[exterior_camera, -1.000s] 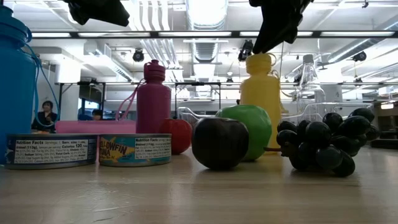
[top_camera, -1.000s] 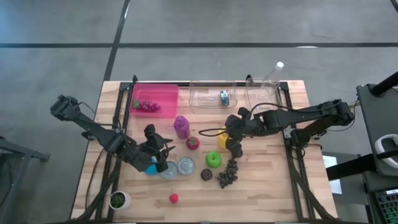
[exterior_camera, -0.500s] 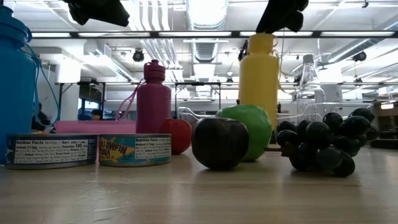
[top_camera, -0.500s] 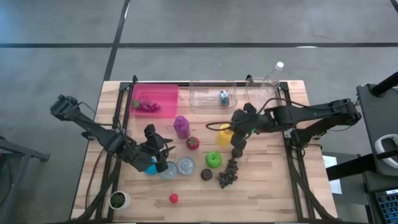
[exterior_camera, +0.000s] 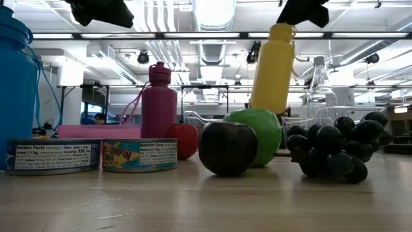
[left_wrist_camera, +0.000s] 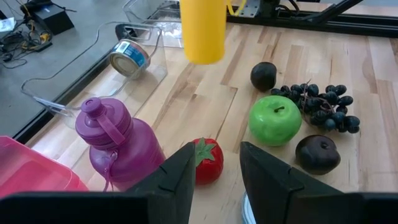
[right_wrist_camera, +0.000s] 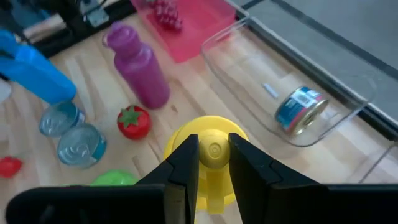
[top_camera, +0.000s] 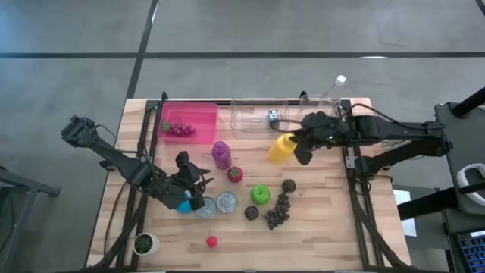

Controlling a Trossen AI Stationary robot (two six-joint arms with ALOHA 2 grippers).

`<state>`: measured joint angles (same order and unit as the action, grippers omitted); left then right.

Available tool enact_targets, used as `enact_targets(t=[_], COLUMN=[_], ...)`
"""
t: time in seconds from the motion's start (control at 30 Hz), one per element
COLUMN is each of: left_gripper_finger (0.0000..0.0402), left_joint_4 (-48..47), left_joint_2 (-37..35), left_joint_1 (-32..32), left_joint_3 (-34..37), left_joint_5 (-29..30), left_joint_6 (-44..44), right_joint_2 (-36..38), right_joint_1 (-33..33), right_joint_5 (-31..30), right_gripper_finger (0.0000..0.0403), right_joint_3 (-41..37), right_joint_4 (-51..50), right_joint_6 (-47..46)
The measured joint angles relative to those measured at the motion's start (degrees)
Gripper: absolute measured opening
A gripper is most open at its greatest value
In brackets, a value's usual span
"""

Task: Pick & Place Food Item
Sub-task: Put the yellow water bottle into the right transparent bin

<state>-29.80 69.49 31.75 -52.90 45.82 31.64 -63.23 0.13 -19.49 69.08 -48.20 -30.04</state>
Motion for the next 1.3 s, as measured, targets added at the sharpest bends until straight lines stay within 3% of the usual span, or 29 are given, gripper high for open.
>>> enact_targets(t=[0.3, 0.67, 1.07, 1.3], left_gripper_finger=[0.0128, 0.0129, 0.0131, 0.013], left_joint_4=[0.0, 0.0, 0.0, -0.01], left_joint_2=[0.0, 0.0, 0.0, 0.0], left_joint_1=[0.01, 0.02, 0.01, 0.01], left_joint_3=[0.0, 0.0, 0.0, 0.0], left_joint_5=[0.01, 0.0, 0.01, 0.0], left_joint_6=[-0.13, -0.11, -0.1, -0.09], right_joint_2=[5.51, 4.38, -2.38, -6.72], right_joint_1=[-5.86, -14.55, -29.12, -33.3], right_joint_5=[-0.67, -14.92, -15.17, -14.53], right_gripper_finger=[0.007, 0.0072, 0.0074, 0.0072], right_joint_3=[2.7, 12.07, 13.05, 12.74], right_joint_4=[-4.45, -10.27, -15.17, -15.79], right_joint_6=[0.15, 0.48, 0.62, 0.66])
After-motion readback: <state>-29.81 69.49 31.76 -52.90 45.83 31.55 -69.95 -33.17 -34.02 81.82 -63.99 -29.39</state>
